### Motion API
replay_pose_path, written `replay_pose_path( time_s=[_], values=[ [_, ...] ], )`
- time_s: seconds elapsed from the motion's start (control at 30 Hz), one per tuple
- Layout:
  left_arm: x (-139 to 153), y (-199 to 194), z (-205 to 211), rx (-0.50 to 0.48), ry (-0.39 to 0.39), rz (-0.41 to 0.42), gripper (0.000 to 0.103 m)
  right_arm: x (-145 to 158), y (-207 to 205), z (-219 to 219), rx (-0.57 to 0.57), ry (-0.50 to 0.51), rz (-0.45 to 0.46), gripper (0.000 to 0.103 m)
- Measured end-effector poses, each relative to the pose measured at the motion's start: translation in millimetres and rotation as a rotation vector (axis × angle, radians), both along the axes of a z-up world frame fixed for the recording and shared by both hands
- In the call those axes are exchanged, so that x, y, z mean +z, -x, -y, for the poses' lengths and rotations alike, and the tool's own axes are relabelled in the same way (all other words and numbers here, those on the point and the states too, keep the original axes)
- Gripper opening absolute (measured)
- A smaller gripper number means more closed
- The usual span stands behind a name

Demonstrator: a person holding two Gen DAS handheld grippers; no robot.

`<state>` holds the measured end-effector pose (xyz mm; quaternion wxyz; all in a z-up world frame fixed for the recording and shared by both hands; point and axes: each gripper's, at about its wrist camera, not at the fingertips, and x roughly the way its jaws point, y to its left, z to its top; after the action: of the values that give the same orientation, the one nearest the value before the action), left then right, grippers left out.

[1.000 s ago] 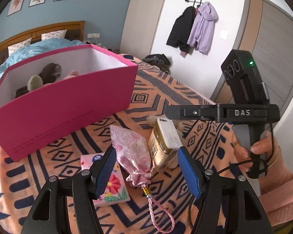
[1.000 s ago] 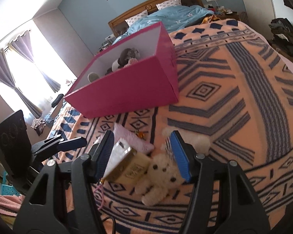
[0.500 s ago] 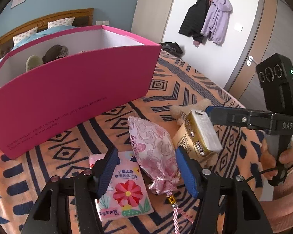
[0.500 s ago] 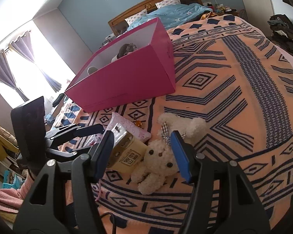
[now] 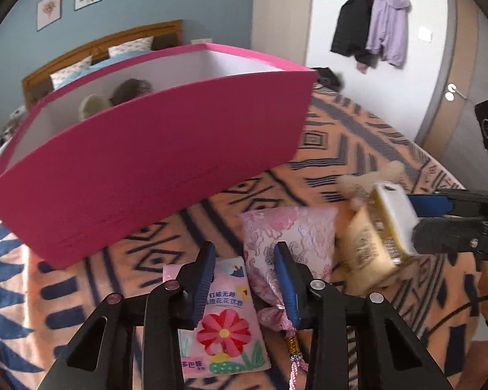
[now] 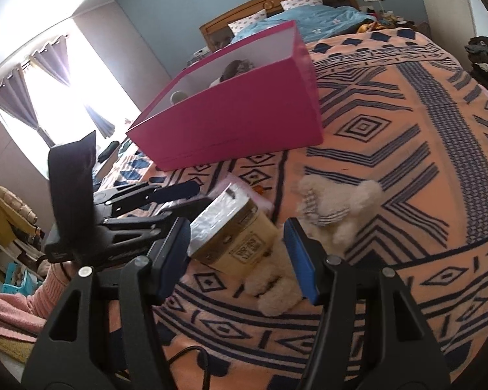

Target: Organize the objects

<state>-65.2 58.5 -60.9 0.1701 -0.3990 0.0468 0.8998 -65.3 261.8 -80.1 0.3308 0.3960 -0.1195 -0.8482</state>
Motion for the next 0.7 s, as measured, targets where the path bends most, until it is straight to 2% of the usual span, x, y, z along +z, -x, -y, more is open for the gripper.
replay_pose_path(
  time_s=[0.07, 0.2, 0.37, 0.57, 0.7],
  values=[
    [1, 2, 8, 0.019, -0.023, 0.007, 0.038, -2, 2, 5, 0.011, 0.010, 0.006, 0.062],
    [-2, 6, 27, 0.090, -0.006, 0.009, 0.037, -3, 5, 14, 0.033, 0.015, 0.008, 0.062],
    [-2, 2, 41, 0.095, -0.077, 0.024, 0.037, -8, 7, 21, 0.058, 0.024, 0.019, 0.062],
    [8, -8, 41, 0.023, -0.161, 0.012, 0.038, -4, 12, 17, 0.046, 0.030, 0.008, 0.062],
    [22, -22, 21, -0.101, -0.191, -0.029, 0.043, -7, 24, 8, 0.022, 0.095, 0.041, 0.062]
  ],
)
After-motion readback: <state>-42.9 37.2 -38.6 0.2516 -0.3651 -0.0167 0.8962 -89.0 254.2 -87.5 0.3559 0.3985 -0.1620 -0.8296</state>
